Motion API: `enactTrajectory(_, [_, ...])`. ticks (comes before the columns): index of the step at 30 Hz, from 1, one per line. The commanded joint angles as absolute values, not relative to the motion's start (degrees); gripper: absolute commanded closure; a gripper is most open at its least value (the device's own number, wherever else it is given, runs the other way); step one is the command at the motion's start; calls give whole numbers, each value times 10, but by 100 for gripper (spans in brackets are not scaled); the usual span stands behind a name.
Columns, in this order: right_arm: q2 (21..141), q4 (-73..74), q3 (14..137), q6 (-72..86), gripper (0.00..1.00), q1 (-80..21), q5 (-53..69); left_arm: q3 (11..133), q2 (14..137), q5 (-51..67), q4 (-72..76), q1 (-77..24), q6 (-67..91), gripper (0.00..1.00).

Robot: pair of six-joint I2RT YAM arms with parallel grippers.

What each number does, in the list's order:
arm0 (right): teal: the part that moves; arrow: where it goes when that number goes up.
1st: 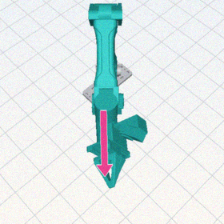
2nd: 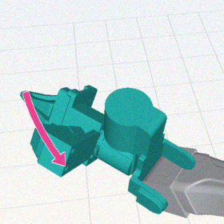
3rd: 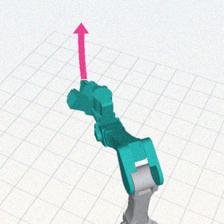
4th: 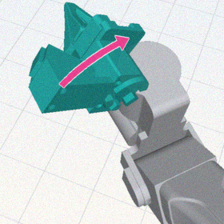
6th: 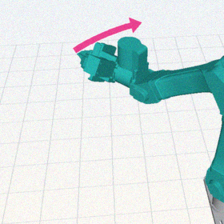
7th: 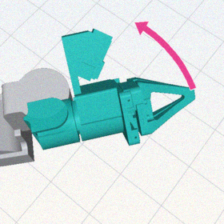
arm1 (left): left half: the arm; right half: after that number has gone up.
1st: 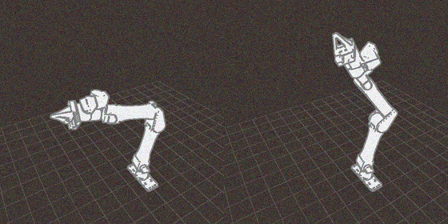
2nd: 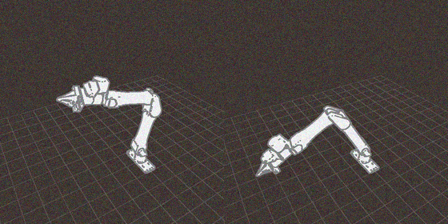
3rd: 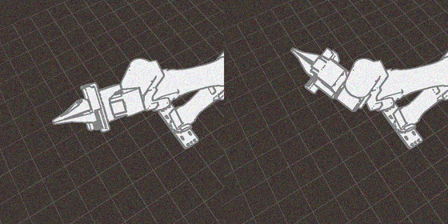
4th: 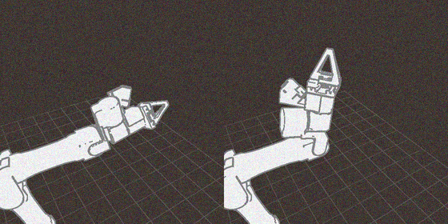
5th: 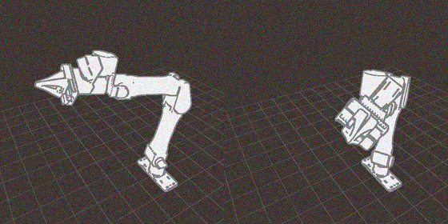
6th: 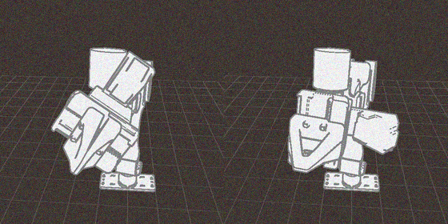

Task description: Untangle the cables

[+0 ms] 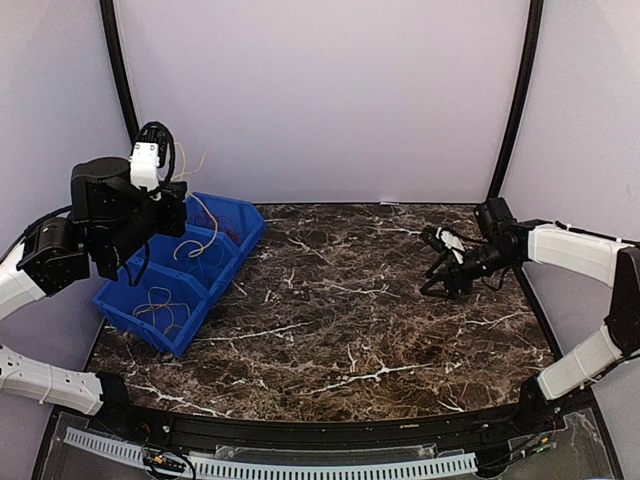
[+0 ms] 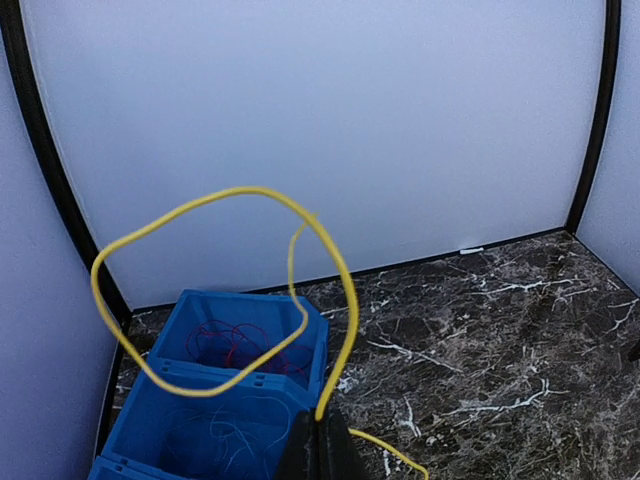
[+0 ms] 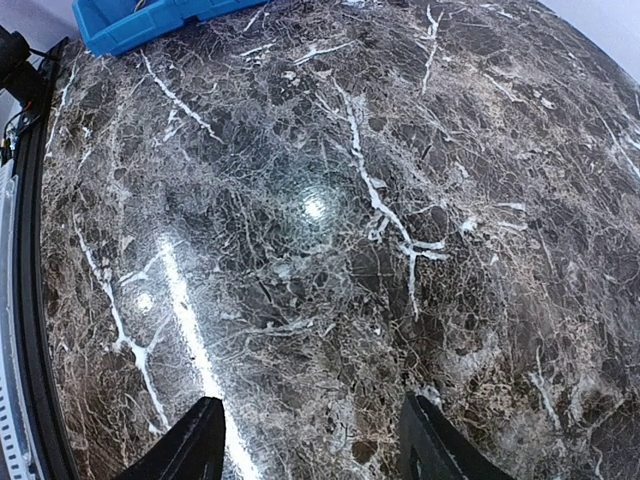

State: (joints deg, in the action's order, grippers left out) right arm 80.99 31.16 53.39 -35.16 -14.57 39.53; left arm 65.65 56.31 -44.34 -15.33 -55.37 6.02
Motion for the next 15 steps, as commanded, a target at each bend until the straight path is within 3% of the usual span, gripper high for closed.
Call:
enactTrajectory(1, [795,289,517,-360,39,-145,391,650,528,-507,-304,-546,150,100])
enactTrajectory(6, [793,287,510,-361,39,-145,387,620,518,-494,-383,-527,236,100])
enactTrajectory(15, [795,290,502,-366,38,-145,386,526,502,-443,-416,-389,304,100])
